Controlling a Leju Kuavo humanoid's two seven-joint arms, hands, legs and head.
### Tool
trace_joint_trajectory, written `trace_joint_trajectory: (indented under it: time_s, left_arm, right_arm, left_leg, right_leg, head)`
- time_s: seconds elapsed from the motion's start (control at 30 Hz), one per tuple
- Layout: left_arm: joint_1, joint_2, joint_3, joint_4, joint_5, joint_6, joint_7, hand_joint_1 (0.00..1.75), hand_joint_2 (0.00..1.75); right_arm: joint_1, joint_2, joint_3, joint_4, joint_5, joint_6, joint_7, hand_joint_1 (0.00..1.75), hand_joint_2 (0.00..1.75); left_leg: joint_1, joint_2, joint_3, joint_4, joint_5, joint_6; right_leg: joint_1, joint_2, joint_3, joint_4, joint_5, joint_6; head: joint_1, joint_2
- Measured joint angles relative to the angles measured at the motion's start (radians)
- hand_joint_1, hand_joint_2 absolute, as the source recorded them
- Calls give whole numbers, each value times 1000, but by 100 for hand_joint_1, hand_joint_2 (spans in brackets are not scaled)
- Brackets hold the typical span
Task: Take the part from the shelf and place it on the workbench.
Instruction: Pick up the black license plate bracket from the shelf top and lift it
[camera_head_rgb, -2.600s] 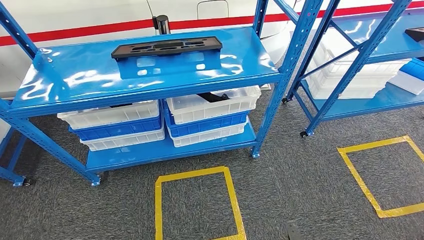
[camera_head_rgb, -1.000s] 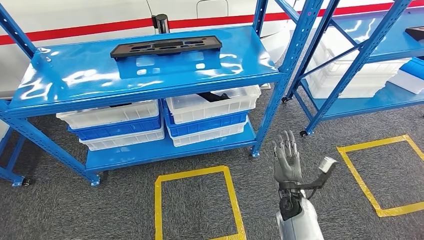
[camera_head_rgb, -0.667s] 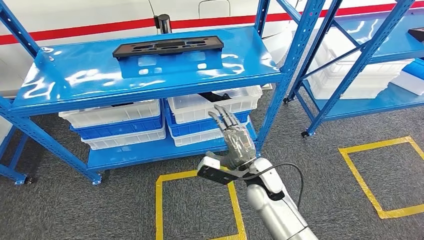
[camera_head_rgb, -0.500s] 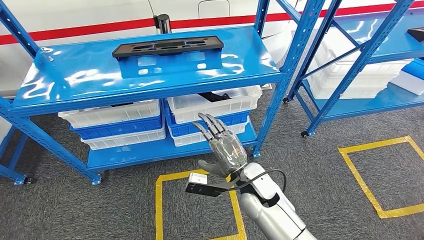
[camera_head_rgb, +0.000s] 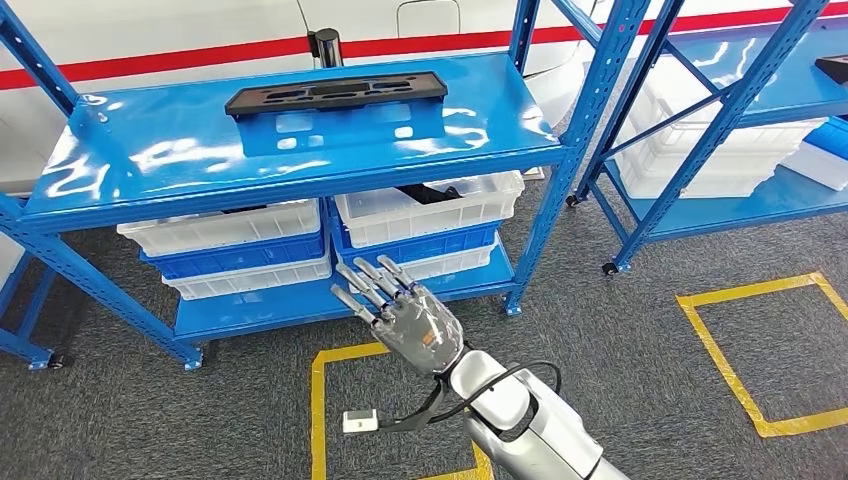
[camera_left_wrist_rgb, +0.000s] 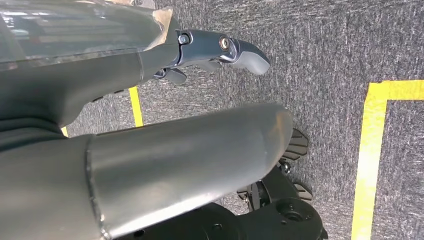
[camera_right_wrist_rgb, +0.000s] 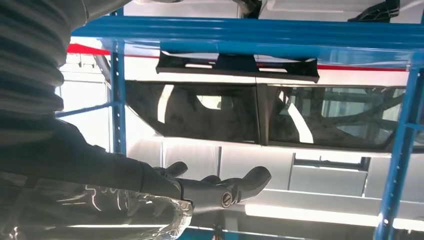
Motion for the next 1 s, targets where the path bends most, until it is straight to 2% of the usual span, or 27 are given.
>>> trace_joint_trajectory:
  time_s: [0.2, 0.47, 1.0]
  left_arm:
    - [0, -3, 15, 0, 14, 0, 2, 0, 0]
    - [-6, -9, 42, 0, 33, 0, 14, 0, 0]
    - [-6, -11, 53, 0, 26, 0, 22, 0, 0]
  right_arm:
    - [-28, 0, 31, 7, 49, -24, 0, 0, 175]
    - [-121, 33, 60, 65, 7, -7, -16, 0, 175]
    - [-143, 48, 79, 127, -18, -17, -16, 0, 175]
  left_leg:
    - [0, 0, 0, 0, 0, 0]
    - [0, 0, 0, 0, 0, 0]
    - [0, 0, 0, 0, 0, 0]
  right_leg:
    - [0, 0, 0, 0, 0, 0]
    - [0, 0, 0, 0, 0, 0]
    - [0, 0, 0, 0, 0, 0]
  head:
    - [0, 0]
    - [0, 0]
    - [0, 0]
